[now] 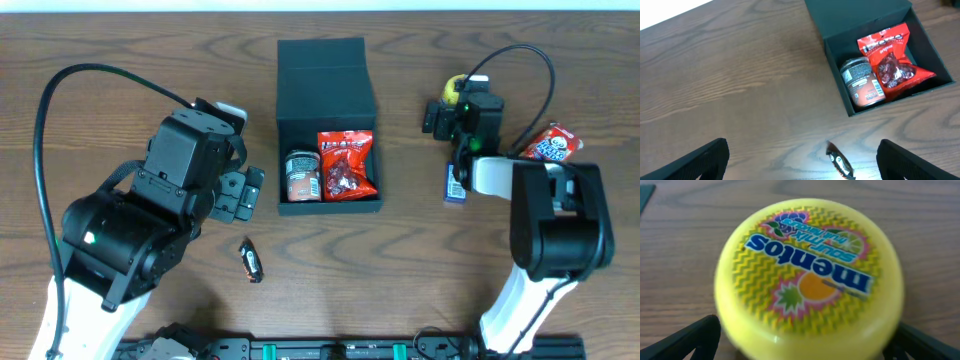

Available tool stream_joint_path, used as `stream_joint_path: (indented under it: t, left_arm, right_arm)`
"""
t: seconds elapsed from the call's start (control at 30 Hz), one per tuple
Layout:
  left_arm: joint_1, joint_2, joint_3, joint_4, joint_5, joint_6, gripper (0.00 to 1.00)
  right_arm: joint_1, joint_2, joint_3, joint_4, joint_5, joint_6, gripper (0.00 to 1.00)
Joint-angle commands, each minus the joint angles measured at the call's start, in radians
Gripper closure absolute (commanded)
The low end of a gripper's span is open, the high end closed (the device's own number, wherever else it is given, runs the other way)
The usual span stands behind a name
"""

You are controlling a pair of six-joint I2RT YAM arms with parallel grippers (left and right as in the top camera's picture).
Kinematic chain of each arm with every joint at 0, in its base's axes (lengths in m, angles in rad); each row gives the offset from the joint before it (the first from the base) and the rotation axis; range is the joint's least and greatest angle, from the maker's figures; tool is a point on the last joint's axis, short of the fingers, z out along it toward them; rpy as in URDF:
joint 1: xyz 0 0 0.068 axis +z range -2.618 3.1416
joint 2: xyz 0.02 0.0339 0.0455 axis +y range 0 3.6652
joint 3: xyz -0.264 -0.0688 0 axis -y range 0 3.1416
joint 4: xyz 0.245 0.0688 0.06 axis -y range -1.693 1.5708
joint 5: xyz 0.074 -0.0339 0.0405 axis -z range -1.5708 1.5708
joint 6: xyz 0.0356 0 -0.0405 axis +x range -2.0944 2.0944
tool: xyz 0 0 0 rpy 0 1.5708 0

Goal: Pack container
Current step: 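Close the right gripper on the Mentos bottle and lift it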

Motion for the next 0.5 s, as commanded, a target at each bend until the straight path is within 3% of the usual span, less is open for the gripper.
stream_joint_path:
  t: [0.0,0.27,0.47]
  left_arm:
    - [0.002,0.002,-0.005,0.002,-0.014,0.007,0.05]
    - [0.002,0.002,-0.005,0.002,-0.014,0.007,0.05]
    - [0.002,0.002,-0.005,0.000,-0.014,0.008,0.05]
  right_arm:
    - [-0.009,0.004,0.038,0.008,0.012,0.024,0.01]
    - [-0.013,0.004,0.044,0.003,0.075,0.024,0.01]
    - [-0.014,0.004,0.044,0.000,0.074,0.024,0.25]
